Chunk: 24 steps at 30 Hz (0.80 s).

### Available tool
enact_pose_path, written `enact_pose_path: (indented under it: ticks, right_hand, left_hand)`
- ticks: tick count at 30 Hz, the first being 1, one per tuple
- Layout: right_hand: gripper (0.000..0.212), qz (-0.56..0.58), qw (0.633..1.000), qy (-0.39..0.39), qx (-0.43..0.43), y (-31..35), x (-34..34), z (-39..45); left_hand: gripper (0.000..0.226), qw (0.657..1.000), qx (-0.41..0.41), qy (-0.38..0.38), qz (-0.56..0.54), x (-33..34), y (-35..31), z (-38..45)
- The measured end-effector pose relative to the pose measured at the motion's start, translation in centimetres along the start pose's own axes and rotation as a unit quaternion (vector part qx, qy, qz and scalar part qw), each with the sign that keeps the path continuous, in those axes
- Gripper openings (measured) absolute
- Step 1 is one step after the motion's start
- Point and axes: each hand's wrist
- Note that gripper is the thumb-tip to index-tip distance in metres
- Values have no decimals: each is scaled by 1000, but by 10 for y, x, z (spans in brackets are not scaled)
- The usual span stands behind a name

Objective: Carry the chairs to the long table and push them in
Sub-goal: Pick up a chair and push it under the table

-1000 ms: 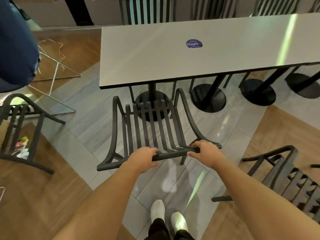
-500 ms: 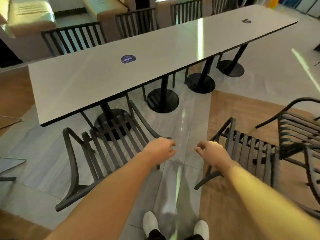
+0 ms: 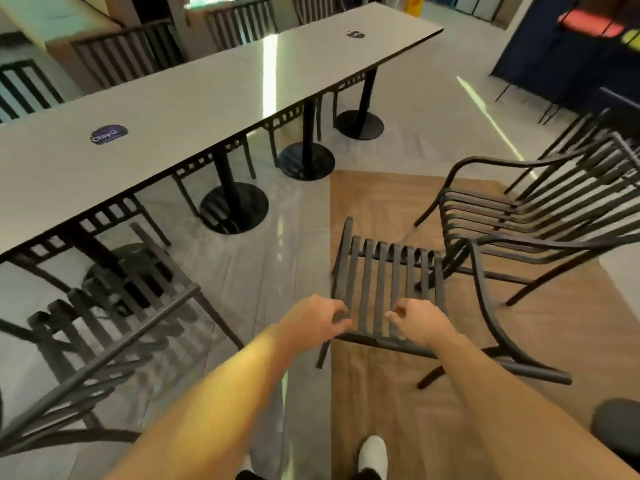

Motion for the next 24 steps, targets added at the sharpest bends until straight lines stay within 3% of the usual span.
enact_pose_path:
  ticks: [5,8,12,15,20,24]
  right_hand:
    - [28,15,999,33,25,-98,7,-5]
    - [39,31,998,39,40,-147,9,-13]
    - [64,37,998,45,29,-192,18,-28]
    - [70,30,998,47,-4,-208,28,-32]
    - [25,-29,998,48,-13,-211,41,-22]
    - [16,-54,998,9,24,-203,54,-11]
  left_hand:
    - [63,999,-12,39,13,57,-71,34]
    - [66,998,-23,49,36,87,-100,51]
    - [60,992,-39,80,92,116,-119,71]
    - [46,985,-51,93,132,129,-123,86]
    - [37,978,-71,117,157,141,-114,107]
    - [46,975,-54,125,178,145,-102,114]
Point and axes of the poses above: each hand's wrist, its own z-axis towards the middle knuckle, its own x-axis out of the palm, y = z × x, and after that the axes turned 4 degrees about -y, right-handed
